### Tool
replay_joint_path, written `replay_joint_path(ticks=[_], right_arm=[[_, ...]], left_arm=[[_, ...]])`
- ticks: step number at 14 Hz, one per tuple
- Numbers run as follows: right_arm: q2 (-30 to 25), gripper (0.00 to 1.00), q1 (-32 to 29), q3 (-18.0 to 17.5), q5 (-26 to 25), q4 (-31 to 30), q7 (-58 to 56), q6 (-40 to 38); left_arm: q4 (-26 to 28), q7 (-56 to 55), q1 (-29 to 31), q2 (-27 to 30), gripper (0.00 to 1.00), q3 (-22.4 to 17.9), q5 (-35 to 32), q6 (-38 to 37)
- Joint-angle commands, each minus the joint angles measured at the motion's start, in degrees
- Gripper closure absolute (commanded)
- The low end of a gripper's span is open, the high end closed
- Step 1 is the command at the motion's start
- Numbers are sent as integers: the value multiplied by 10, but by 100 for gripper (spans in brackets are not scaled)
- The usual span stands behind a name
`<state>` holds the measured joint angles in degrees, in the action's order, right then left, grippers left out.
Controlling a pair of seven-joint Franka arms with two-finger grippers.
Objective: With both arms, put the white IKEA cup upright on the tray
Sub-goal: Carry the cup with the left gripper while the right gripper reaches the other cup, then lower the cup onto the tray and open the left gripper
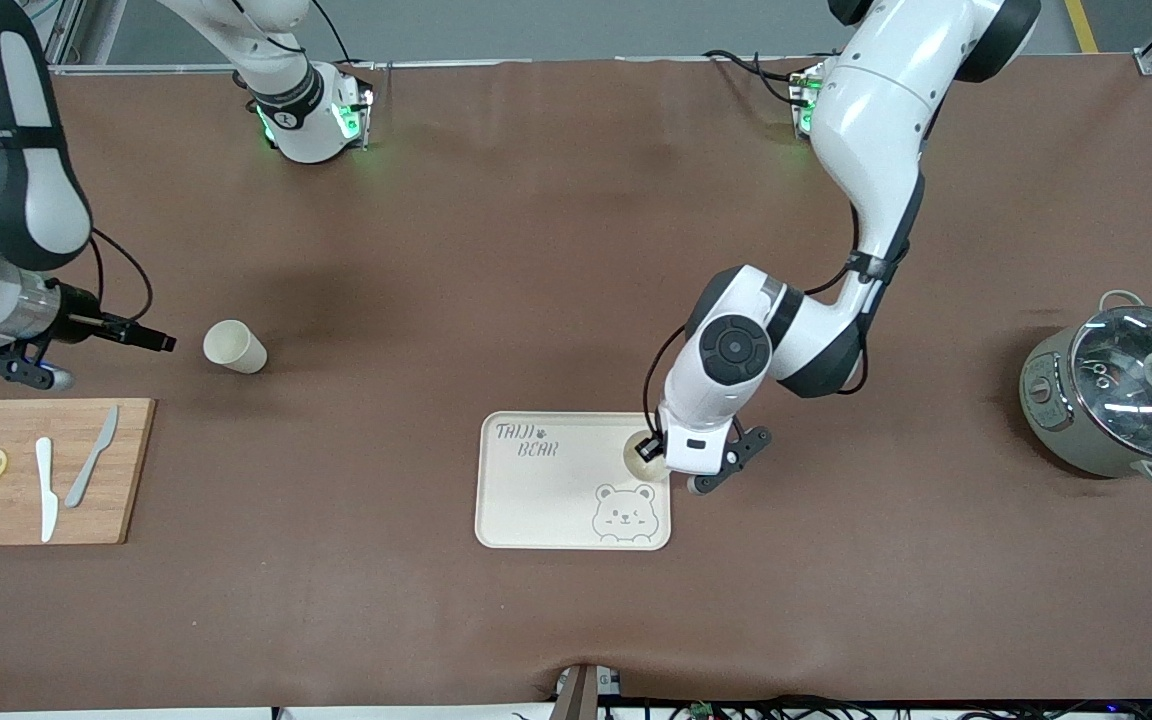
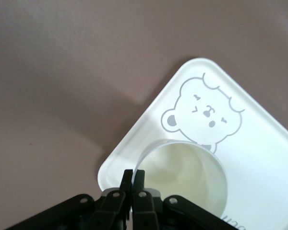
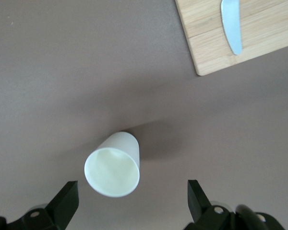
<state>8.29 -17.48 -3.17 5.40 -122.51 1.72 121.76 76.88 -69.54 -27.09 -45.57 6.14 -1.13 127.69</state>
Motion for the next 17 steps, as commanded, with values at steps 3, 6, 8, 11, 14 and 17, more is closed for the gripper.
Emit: replay_joint_path(ticks=[3, 6, 8, 11, 14, 17], right_arm=[[-13, 0, 3, 0, 5, -44, 10, 59], [-13, 0, 1, 0, 5, -47, 10, 59], [-12, 0, 1, 0, 5, -50, 10, 62], [-12, 0, 0, 0, 5, -51, 10, 62], [-12, 0, -1, 0, 5, -58, 10, 63], [-13, 0, -4, 0, 5, -79, 10, 80]], left_arm=[[-16, -13, -11, -22, 92, -7, -53, 4], [-16, -15, -11, -22, 19, -7, -53, 5], [-16, -15, -10, -17, 0, -7, -53, 5], [-17, -15, -9, 4, 0, -7, -52, 4], [-16, -12, -1, 35, 0, -7, -52, -1], [-15, -6, 13, 72, 0, -6, -55, -38]])
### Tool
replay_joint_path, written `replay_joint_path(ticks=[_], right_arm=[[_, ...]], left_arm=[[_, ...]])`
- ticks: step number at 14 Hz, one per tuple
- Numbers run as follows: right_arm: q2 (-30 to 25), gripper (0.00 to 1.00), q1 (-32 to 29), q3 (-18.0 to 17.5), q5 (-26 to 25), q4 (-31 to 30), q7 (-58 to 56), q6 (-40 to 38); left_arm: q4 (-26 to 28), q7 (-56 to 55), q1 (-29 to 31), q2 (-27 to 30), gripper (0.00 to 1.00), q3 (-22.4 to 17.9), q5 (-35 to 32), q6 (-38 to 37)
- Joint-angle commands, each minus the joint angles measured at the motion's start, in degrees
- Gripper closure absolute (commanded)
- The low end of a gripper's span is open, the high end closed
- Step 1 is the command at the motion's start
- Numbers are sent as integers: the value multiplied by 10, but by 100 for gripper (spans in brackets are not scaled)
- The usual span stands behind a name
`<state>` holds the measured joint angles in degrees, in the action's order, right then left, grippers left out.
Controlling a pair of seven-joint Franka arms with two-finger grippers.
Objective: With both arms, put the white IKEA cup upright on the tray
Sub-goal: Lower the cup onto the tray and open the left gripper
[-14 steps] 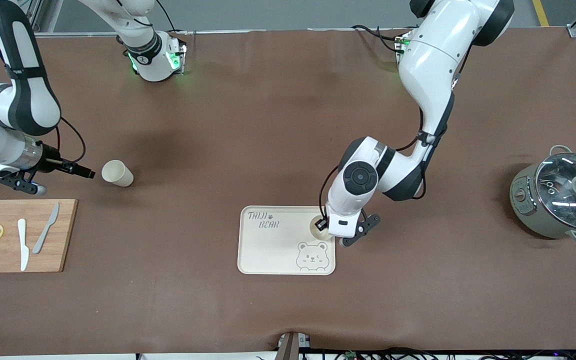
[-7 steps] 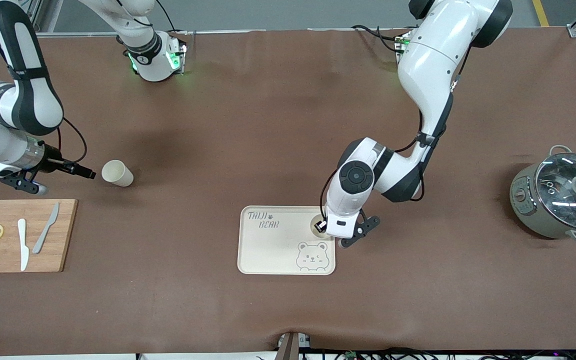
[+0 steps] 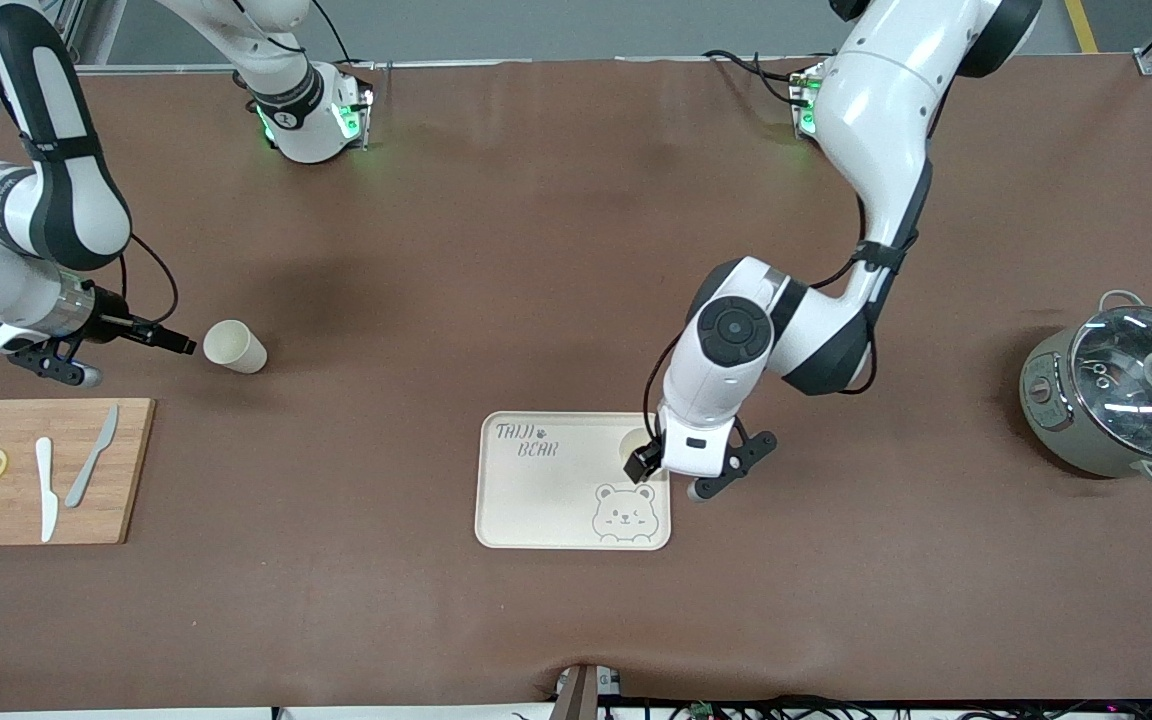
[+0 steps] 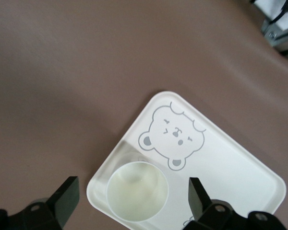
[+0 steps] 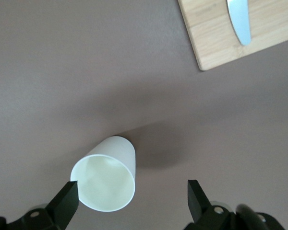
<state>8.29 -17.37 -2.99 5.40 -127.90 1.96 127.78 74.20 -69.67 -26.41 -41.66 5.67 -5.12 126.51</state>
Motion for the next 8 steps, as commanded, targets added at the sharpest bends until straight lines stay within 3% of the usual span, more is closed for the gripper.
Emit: replay_joint_path(ticks=[1, 4, 6, 7, 8], right_arm=[[-12, 0, -6, -1, 5, -32, 8, 30], [-2, 0, 0, -2, 5, -90, 8, 130], [8, 0, 1, -2, 5, -98, 8, 146], [9, 3, 2, -3, 5, -105, 9, 147], [8, 18, 7, -3, 5, -113, 9, 151]], left_arm=[[13, -5, 8, 43, 0, -1, -15, -39], [16, 16, 24, 75, 0, -1, -15, -78], [16, 44, 37, 96, 0, -1, -15, -112], [16, 62, 43, 105, 0, -1, -15, -128], [16, 80, 46, 115, 0, -1, -15, -147]])
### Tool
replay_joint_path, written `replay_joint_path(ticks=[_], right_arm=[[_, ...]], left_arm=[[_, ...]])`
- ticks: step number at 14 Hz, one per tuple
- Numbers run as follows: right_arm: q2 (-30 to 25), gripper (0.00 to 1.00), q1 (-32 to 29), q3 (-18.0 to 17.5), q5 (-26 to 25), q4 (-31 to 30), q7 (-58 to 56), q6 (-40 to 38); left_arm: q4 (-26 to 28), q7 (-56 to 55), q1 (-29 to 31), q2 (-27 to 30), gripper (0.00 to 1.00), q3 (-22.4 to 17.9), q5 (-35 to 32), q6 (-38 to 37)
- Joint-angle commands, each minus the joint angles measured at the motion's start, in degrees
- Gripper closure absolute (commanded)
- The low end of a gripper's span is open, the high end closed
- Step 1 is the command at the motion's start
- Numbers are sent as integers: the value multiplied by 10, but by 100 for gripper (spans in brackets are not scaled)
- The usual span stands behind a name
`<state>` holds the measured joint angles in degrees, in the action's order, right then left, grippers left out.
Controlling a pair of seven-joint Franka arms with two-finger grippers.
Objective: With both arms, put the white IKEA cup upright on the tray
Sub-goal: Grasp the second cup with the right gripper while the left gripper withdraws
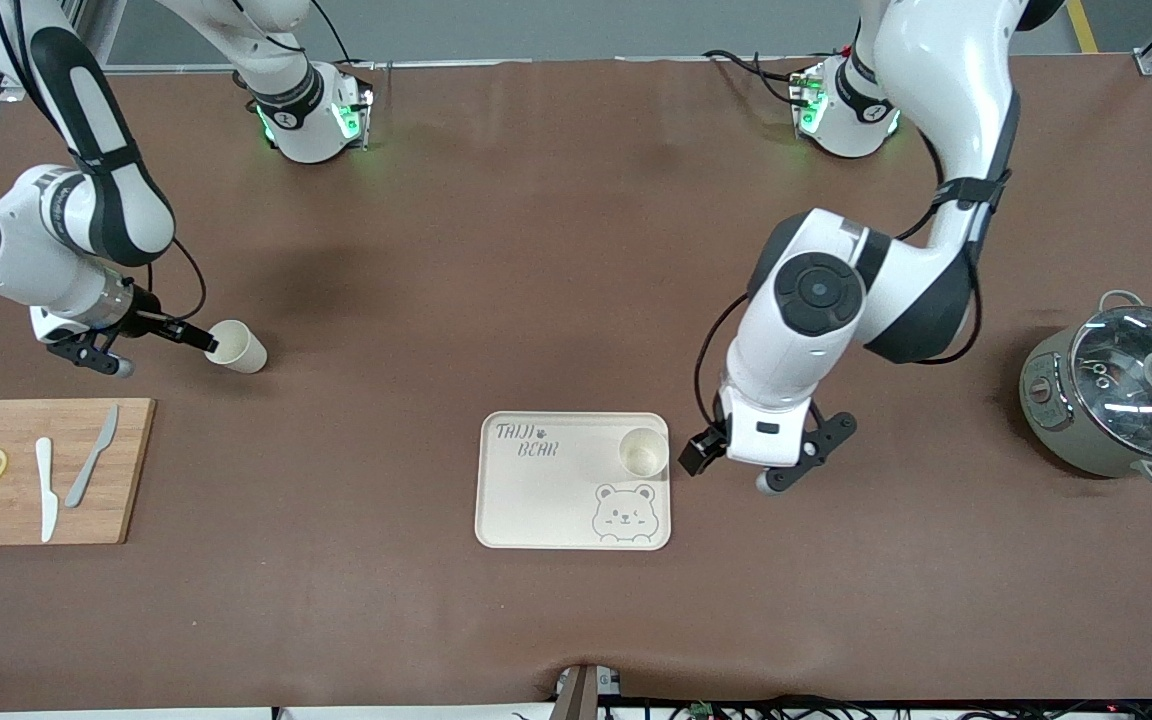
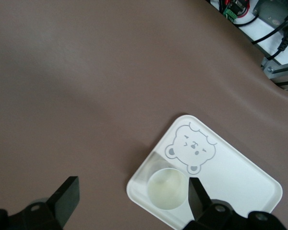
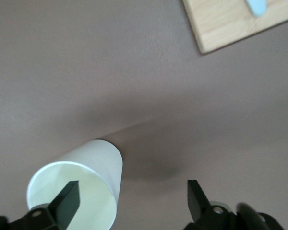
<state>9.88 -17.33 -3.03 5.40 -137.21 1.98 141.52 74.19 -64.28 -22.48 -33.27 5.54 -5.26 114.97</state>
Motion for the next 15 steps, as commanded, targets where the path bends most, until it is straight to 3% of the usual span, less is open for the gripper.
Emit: replay_joint_path(ticks=[1, 2, 3, 10, 15], right_arm=[[-8, 43, 15, -3, 6, -22, 11, 14], [-7, 77, 18, -3, 6, -22, 21, 14], [-8, 100, 23, -3, 6, -22, 37, 12], [-12, 100, 54, -3, 5, -10, 67, -4], [-18, 100, 52, -3, 5, 57, 66, -117]], left_arm=[[16, 42, 8, 40, 0, 0, -13, -47], [16, 50, 16, 50, 0, 0, -13, -59], [16, 57, 27, 62, 0, 0, -13, -69], [17, 154, 96, 117, 0, 2, -8, -149], [17, 213, 143, 148, 0, 3, -7, -182]])
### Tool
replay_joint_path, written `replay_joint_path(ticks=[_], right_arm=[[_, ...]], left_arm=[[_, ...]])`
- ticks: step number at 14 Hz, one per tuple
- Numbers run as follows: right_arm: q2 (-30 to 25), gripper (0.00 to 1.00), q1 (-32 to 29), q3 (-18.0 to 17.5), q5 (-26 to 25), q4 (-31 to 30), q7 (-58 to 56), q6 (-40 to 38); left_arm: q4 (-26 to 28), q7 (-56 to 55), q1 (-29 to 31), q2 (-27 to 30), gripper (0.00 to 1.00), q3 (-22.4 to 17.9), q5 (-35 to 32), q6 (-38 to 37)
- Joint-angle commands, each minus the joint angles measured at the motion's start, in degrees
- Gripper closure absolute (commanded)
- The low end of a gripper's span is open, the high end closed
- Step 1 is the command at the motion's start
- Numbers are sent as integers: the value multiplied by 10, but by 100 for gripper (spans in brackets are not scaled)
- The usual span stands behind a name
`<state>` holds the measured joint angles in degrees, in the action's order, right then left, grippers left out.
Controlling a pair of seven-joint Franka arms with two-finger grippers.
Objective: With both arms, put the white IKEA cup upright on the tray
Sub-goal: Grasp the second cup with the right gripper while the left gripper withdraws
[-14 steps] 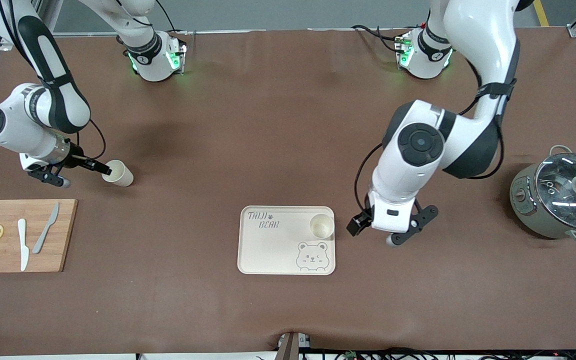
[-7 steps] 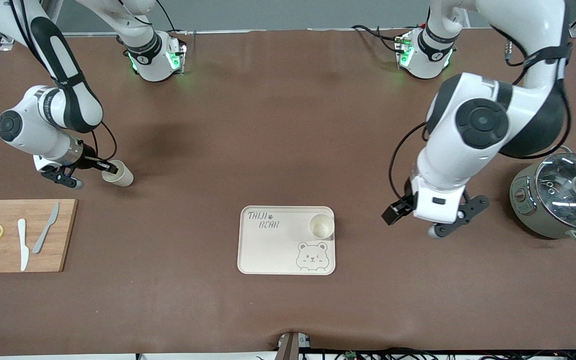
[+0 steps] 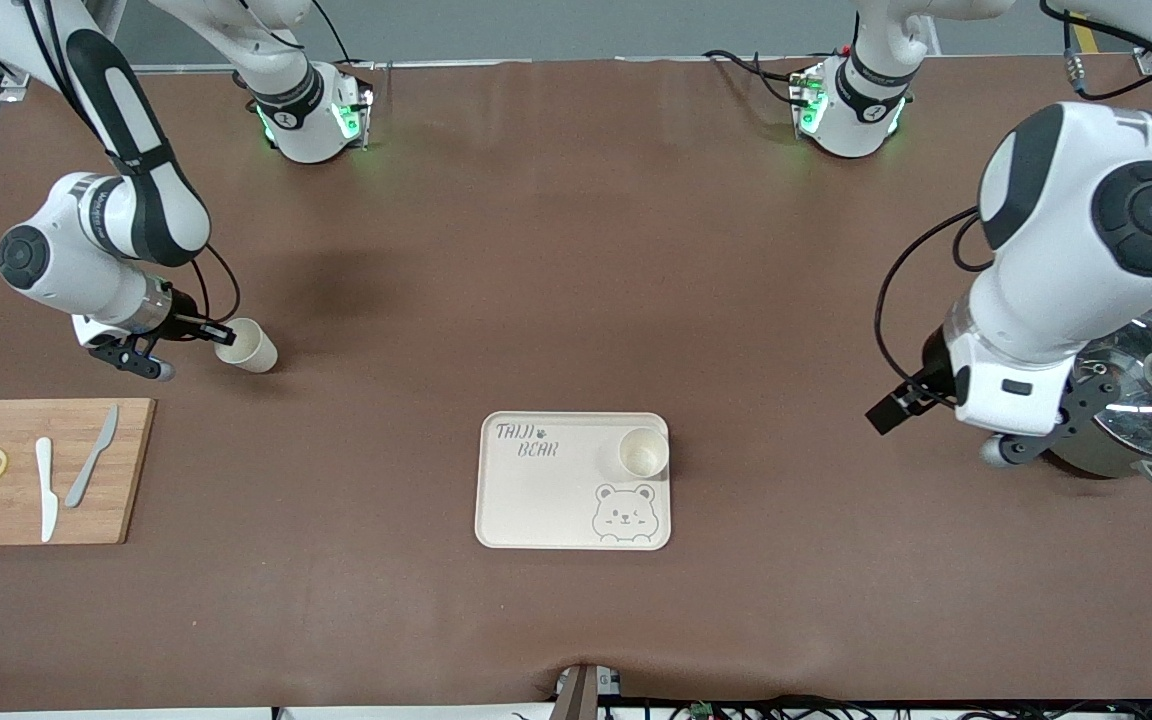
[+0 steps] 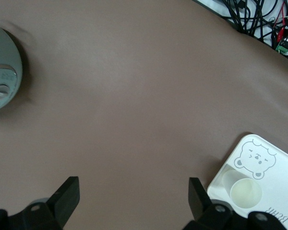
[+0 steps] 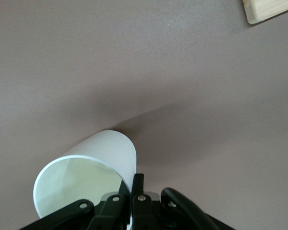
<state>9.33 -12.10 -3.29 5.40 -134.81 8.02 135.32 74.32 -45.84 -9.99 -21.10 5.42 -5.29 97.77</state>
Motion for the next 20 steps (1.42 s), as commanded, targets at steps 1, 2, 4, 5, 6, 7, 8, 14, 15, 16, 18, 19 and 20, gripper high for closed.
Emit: replay_joint_path(ticks=[1, 2, 4, 5, 6, 7, 8, 14, 15, 16, 18, 19, 20], right_arm=[[-13, 100, -1, 0, 5, 59, 6, -93], [-12, 100, -3, 0, 5, 89, 7, -135], [-12, 100, -3, 0, 5, 138, 7, -195], [-12, 100, -4, 0, 5, 157, 7, -217], [-11, 100, -4, 0, 5, 175, 9, -237], [-10, 100, -4, 0, 5, 192, 18, -256], [-10, 100, 1, 0, 5, 212, 30, -277], [6, 100, 58, -1, 6, 321, 130, -348], [16, 100, 74, -1, 6, 340, 160, -348], [30, 100, 89, -1, 6, 357, 187, -347], [61, 100, 127, -1, 7, 397, 251, -342], [83, 100, 144, -1, 7, 420, 288, -340], [105, 100, 158, -1, 7, 444, 318, -340]], left_arm=[[14, 48, 30, 31, 0, 4, -5, -11], [14, 66, 44, 35, 0, 5, -5, -13], [14, 107, 69, 36, 0, 5, -5, -14], [14, 123, 78, 36, 0, 5, -5, -21], [15, 142, 85, 34, 0, 5, -5, -31], [15, 156, 87, 35, 0, 3, -5, -33], [15, 173, 95, 35, 0, 1, -5, -34], [14, 242, 128, 44, 0, 5, -5, -58], [14, 253, 131, 46, 0, 5, -4, -58], [14, 264, 136, 48, 0, 5, -4, -59], [14, 276, 143, 55, 0, 3, -5, -69], [14, 284, 146, 56, 0, 4, -5, -73], [15, 294, 147, 61, 0, 3, -5, -79]])
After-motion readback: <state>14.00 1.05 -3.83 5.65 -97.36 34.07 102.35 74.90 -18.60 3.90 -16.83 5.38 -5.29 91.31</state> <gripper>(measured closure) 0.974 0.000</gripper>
